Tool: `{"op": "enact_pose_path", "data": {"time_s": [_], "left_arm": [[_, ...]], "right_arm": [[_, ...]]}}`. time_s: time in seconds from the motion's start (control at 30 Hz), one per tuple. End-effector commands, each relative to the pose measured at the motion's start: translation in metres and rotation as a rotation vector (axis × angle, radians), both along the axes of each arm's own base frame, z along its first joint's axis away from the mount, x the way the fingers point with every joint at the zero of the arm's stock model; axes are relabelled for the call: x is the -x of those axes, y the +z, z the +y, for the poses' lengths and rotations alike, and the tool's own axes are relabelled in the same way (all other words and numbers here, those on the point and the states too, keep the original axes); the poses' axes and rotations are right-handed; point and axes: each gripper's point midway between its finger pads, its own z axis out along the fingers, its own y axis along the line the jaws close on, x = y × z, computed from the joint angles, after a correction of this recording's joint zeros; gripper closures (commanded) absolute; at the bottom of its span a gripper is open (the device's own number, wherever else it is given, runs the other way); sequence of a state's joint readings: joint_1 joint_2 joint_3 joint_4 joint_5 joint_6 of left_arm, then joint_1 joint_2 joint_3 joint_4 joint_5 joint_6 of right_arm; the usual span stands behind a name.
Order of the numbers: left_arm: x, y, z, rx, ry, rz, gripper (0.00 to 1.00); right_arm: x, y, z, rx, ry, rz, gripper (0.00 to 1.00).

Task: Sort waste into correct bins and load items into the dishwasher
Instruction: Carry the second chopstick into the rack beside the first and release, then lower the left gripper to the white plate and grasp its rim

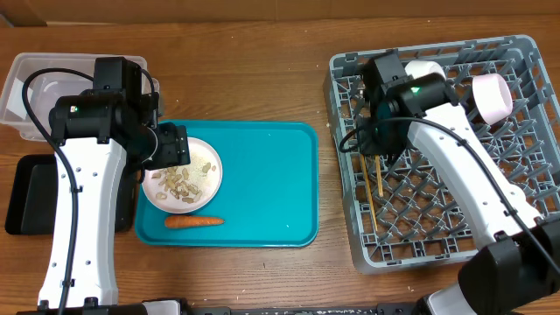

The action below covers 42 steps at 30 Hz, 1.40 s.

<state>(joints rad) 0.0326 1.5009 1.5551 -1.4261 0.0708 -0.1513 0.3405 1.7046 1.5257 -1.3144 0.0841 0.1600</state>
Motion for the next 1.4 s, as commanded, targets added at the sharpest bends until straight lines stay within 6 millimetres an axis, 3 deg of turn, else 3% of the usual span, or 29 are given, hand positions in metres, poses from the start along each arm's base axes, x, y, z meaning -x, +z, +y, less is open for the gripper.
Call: {"op": "enact_pose_path", "data": {"time_s": [0.0,0.23,0.53,0.63,0.8,0.93,1.0,1.07,1.23,1.37], "left_arm": [[-0.001,0.003,-0.001,0.009,0.005,-0.007,0.21],[-0.001,0.003,-0.001,0.009,0.005,-0.008,0.2],[-0.001,0.003,-0.001,0.009,0.005,-0.007,0.2],[-0.001,0.003,-0.001,0.009,0.005,-0.007,0.21],[-0.001,0.003,-0.001,0.008,0.005,-0.007,0.2],[-0.001,0.003,-0.001,0.008,0.004,-0.008,0.2],[-0.001,0.003,-0.001,0.008,0.004,-0.008,0.2],[-0.001,0.003,-0.001,0.009,0.005,-0.008,0.2],[0.002,0.002,-0.002,0.015,0.028,0.005,0.2],[0.009,-0.001,-0.006,0.048,0.056,0.042,0.18]], "right_arm": [[0.012,-0.024,0.006,-0.013,0.066,0.057,0.96],[0.017,-0.049,0.009,-0.034,0.075,0.073,0.96],[0.015,-0.049,0.011,-0.038,0.074,0.062,0.71],[0.012,-0.046,0.011,-0.043,0.036,0.051,0.68],[0.0,-0.013,0.016,-0.093,-0.031,-0.046,0.66],[-0.008,0.036,0.027,-0.187,-0.013,-0.168,0.53],[-0.005,0.062,0.042,-0.293,0.023,-0.208,0.4],[0.004,0.084,0.065,-0.427,0.128,-0.232,0.39],[0.024,0.084,0.081,-0.469,0.194,-0.178,0.37],[0.031,0.078,0.077,-0.435,0.189,-0.148,0.35]]}}
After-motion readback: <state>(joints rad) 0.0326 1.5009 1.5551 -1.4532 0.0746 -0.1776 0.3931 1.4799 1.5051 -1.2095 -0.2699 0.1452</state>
